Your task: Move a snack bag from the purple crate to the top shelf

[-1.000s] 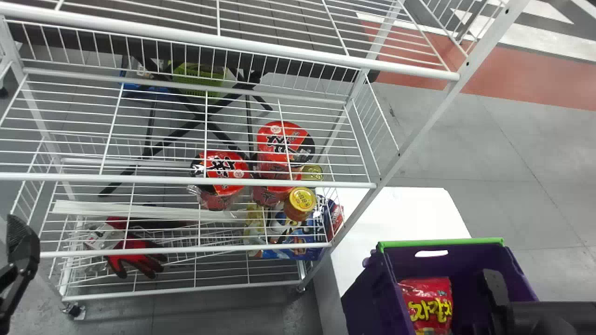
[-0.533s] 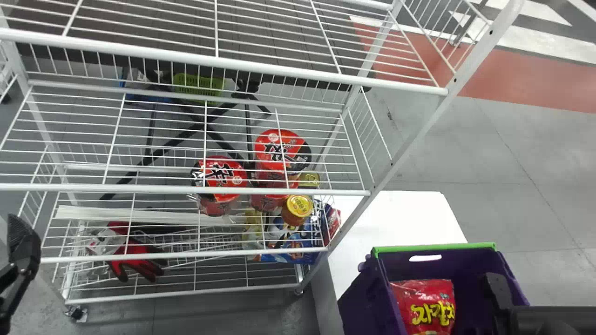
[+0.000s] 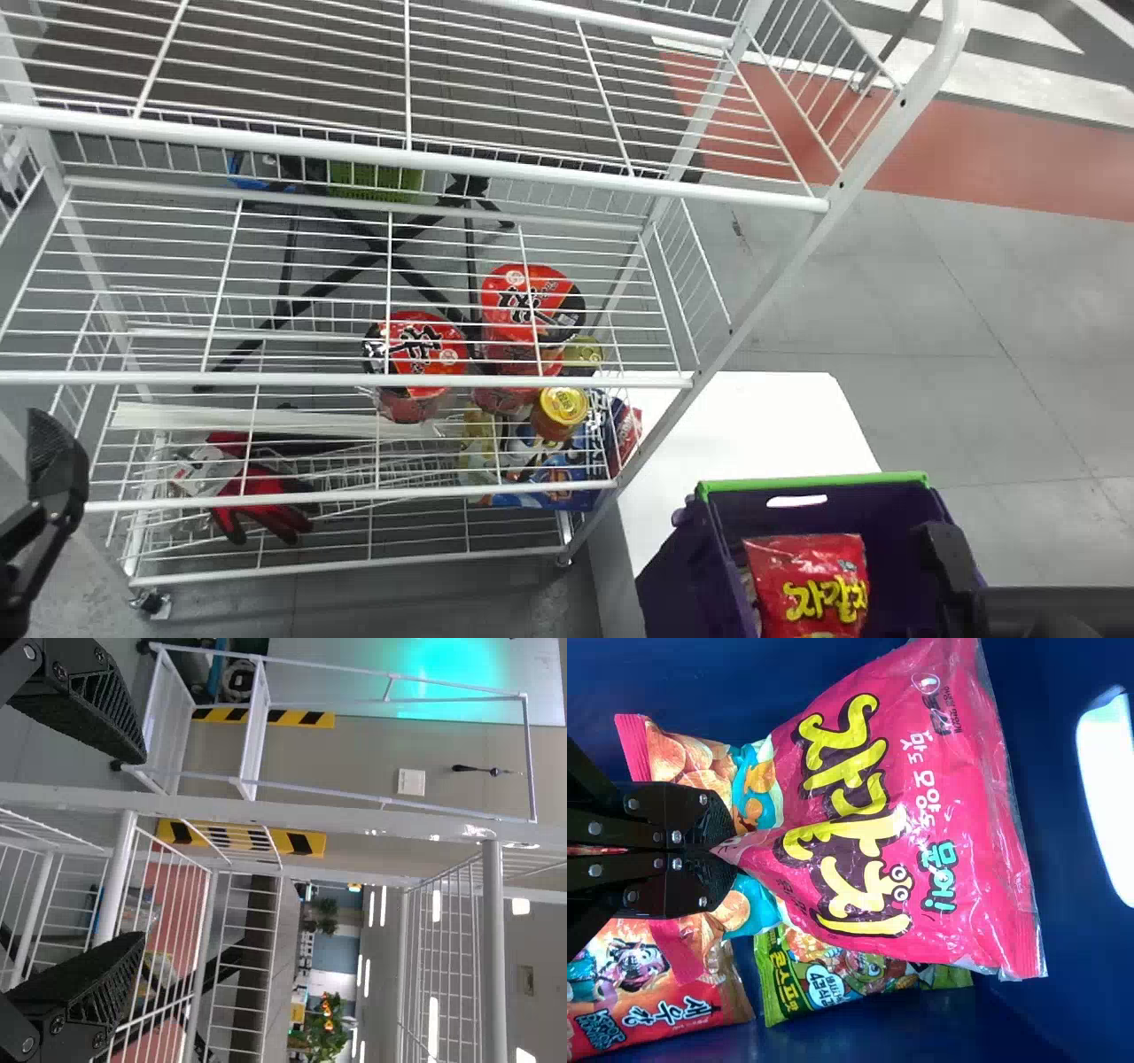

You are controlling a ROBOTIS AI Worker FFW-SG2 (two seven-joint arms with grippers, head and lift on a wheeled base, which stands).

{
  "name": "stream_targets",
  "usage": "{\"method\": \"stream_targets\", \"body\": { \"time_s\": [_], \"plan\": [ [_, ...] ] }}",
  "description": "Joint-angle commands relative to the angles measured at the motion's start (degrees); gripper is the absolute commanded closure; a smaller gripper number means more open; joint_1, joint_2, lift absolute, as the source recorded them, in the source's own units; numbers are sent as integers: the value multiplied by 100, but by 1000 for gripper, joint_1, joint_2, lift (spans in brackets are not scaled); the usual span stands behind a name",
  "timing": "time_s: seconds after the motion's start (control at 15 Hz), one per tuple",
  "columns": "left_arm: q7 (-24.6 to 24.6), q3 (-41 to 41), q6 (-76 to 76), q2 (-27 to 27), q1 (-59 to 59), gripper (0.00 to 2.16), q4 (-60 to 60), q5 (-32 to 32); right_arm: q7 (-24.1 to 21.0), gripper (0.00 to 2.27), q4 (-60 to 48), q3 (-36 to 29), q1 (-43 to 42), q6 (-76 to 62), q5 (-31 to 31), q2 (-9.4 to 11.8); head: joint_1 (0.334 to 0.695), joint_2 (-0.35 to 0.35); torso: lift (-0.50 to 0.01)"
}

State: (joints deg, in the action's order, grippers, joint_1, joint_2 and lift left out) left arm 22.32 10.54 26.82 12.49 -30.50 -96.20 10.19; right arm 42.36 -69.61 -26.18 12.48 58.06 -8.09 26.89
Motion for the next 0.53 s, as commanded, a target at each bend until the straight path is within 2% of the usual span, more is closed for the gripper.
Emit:
{"method": "stream_targets", "body": {
  "time_s": [0.0, 0.47],
  "plan": [
    [0, 1, -24, 8, 0, 117, -13, 0, 0, 2074, 0, -2, 0, -27, 0, 1, 695, -350, -268],
    [0, -8, -24, -1, 9, 117, 40, 0, 0, 2074, 44, -2, 0, -238, -9, -8, 695, -350, -240]
  ]
}}
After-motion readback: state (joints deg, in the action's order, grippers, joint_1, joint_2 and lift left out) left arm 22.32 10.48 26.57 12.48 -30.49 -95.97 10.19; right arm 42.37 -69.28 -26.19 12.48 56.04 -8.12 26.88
